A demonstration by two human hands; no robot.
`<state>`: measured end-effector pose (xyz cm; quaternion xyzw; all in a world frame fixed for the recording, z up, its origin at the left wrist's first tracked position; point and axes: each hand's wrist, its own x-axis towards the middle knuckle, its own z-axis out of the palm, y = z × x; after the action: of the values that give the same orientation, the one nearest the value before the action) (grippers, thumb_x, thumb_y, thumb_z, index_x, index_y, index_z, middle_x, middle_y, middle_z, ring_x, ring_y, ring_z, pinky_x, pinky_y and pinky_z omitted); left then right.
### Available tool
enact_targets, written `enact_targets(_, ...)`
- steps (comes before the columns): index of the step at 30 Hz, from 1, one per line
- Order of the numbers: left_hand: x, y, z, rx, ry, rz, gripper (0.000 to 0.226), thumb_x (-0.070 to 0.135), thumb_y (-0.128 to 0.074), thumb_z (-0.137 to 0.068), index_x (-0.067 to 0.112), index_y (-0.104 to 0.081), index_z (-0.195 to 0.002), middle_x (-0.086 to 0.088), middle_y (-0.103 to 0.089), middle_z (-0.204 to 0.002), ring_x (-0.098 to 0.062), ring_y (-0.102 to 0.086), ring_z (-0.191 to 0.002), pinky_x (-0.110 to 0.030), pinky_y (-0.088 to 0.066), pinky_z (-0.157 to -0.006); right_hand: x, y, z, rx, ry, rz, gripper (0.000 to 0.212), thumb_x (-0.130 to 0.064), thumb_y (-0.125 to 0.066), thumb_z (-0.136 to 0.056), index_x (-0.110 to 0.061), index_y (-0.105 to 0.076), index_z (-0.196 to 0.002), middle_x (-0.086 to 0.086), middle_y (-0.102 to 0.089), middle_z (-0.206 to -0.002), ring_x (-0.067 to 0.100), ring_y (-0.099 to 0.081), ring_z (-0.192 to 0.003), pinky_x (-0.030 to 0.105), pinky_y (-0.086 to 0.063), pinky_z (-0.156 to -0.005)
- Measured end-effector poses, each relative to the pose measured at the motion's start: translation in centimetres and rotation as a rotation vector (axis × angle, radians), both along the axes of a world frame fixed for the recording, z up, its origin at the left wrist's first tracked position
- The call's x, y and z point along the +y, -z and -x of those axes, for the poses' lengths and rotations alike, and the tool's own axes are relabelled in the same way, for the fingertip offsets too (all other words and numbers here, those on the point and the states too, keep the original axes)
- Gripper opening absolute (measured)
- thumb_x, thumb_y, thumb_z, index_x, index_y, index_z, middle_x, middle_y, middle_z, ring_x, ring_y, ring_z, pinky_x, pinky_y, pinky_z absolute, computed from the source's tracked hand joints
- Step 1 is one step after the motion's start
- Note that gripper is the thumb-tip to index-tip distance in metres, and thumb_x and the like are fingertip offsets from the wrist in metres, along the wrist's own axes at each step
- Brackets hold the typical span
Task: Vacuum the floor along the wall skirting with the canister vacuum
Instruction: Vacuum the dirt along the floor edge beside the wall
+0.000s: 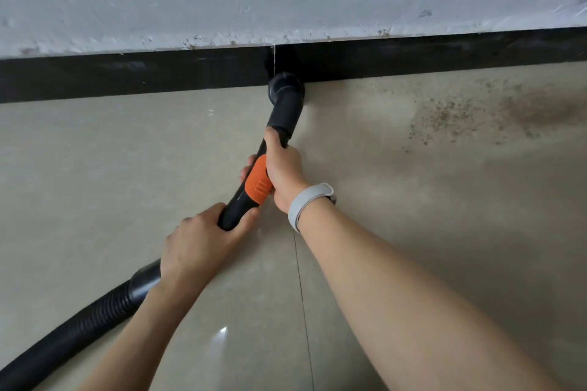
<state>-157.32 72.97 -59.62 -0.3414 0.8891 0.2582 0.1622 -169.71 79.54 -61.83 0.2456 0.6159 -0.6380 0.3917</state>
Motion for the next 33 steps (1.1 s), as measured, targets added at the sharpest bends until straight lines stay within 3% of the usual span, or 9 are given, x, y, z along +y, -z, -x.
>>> enact_targets(9,4.0,0.1,4.4,-0.006,0.200,-0.015,0.049,0.071,-0.039,-0.080,0.024,-0.041,-0.066,0.006,-0.054,-0.063,-0.021,-0.057,-0.070,-0.029,-0.038,-0.061,5.9,-0.4,3.6,-0.029,0.186,0.004,0.034,-0.038,-0.048,-0.093,-0.004,-0.045,-0.089,0.002,-0.053,-0.046,0.022,-0.053,-0.042,0.035,-0.052,-0.056)
enact_targets(25,12.2,-0.7,13.2,-0.012,0.445,-0.026,0.050,0.073,-0.038,-0.082,0.026,-0.044,-0.070,0.006,-0.056,-0.072,-0.019,-0.057,-0.073,-0.029,-0.039,-0.063,16.2,-1.2,10.4,-0.023,0.426,0.059,0.031,-0.038,-0.050,-0.093,-0.008,-0.043,-0.088,0.003,-0.048,-0.051,0.018,-0.050,-0.037,0.028,-0.050,-0.049)
enact_targets(28,11.3,-1.4,13.2,0.020,0.453,0.034,0.051,0.075,-0.037,-0.082,0.026,-0.042,-0.069,0.007,-0.053,-0.068,-0.018,-0.055,-0.069,-0.028,-0.036,-0.059,15.5,-1.4,10.3,-0.040,0.450,0.116,0.034,-0.039,-0.050,-0.092,-0.010,-0.042,-0.078,0.002,-0.047,-0.049,0.018,-0.049,-0.037,0.026,-0.049,-0.049)
enact_targets(33,6.4,-2.1,9.4,0.014,0.391,0.124,0.052,0.076,-0.036,-0.079,0.026,-0.045,-0.071,0.007,-0.054,-0.066,-0.018,-0.058,-0.069,-0.028,-0.038,-0.060,10.3,-0.9,7.4,-0.101,0.372,0.173,0.035,-0.041,-0.050,-0.092,-0.008,-0.044,-0.081,0.003,-0.050,-0.049,0.019,-0.052,-0.039,0.030,-0.050,-0.052)
